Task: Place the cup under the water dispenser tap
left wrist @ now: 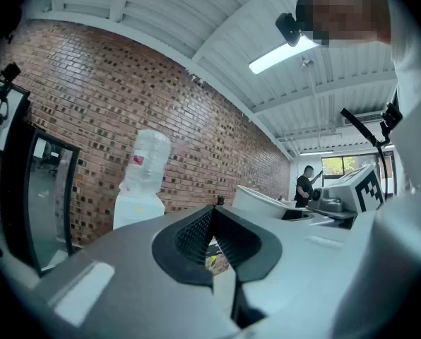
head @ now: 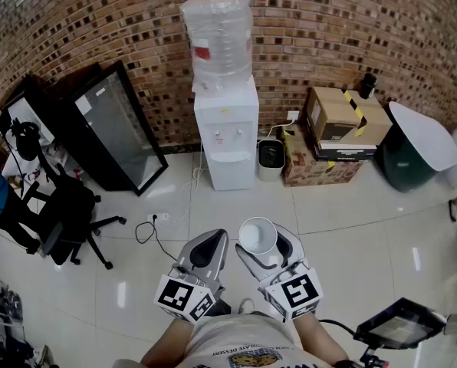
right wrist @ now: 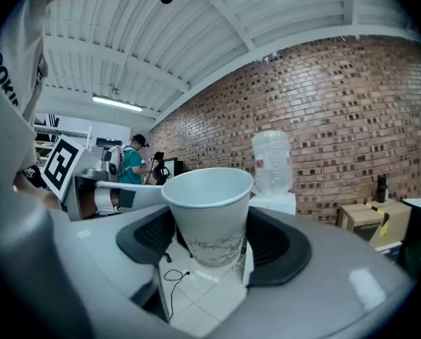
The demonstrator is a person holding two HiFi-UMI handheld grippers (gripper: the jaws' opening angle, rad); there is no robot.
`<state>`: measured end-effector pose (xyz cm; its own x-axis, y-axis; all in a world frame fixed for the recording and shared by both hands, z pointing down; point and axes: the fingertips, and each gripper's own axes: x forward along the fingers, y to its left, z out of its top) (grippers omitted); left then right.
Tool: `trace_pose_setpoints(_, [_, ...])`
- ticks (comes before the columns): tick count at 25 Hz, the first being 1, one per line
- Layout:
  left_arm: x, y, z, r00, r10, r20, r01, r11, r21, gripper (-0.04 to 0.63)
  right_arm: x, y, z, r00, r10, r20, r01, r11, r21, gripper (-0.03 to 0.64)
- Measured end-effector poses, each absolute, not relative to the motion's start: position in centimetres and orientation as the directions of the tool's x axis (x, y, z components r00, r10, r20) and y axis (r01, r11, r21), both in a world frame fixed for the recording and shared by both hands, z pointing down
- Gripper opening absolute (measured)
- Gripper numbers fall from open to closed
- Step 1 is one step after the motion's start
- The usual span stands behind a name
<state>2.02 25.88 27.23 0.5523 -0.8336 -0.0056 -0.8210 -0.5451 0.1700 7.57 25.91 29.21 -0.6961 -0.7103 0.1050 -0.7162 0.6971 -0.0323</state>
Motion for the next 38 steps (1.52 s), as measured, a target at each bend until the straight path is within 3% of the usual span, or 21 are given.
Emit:
trace_pose_setpoints(21, [4.0, 16.5, 29.0, 0.577, -0.817, -0.022, -0.802, -0.571, 0.177, 0.000, 10.1, 17.3, 31.0, -0.663, -0.739, 0.120, -0.745, 0.667, -0.010, 0.322])
trace_pose_setpoints(38, [-1.0, -0.9, 28.9, 0.627, -0.779, 0.018, -0.766, -0.613, 0.194, 0.000, 3.9, 0.2, 31.4, -0.656, -0.738, 0.155, -0.751, 0.659, -0.041, 0.322])
